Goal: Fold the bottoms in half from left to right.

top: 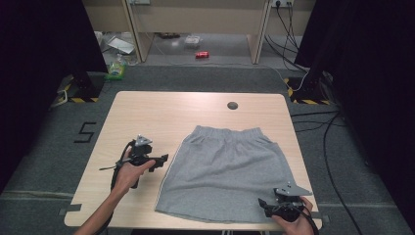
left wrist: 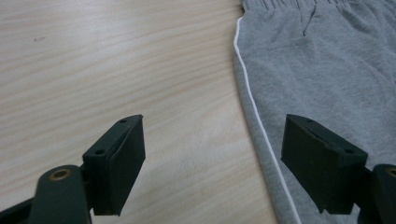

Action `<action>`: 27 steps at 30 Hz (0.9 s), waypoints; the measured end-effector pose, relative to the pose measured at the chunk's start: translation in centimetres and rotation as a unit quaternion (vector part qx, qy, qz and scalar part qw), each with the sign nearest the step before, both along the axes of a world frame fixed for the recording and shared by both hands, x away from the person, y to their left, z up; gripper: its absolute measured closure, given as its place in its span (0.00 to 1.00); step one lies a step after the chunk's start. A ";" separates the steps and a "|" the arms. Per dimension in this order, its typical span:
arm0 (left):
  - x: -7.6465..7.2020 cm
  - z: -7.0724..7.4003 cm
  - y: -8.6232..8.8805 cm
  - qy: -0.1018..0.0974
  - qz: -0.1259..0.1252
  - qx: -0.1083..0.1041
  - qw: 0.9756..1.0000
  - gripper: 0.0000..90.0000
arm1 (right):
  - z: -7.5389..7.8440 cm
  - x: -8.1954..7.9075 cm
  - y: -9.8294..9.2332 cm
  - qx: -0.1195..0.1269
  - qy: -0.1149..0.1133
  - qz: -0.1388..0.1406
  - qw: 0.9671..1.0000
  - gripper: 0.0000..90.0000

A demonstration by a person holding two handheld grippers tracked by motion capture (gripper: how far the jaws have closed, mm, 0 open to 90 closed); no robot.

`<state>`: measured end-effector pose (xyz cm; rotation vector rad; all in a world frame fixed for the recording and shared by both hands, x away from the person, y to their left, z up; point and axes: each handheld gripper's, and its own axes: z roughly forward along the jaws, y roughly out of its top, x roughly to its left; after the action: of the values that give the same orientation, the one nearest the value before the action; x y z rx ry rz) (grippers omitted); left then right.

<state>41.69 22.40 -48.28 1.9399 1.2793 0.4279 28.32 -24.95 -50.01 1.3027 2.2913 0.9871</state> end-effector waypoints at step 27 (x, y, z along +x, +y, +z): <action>6.8 1.1 -4.1 0.024 -0.012 -0.018 0.999 0.38 | -0.1 0.2 0.0 0.007 0.002 0.006 1.000 0.32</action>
<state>48.48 18.33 -47.20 1.9429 1.2844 0.3457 28.49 -24.92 -50.13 1.2982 2.3011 1.0071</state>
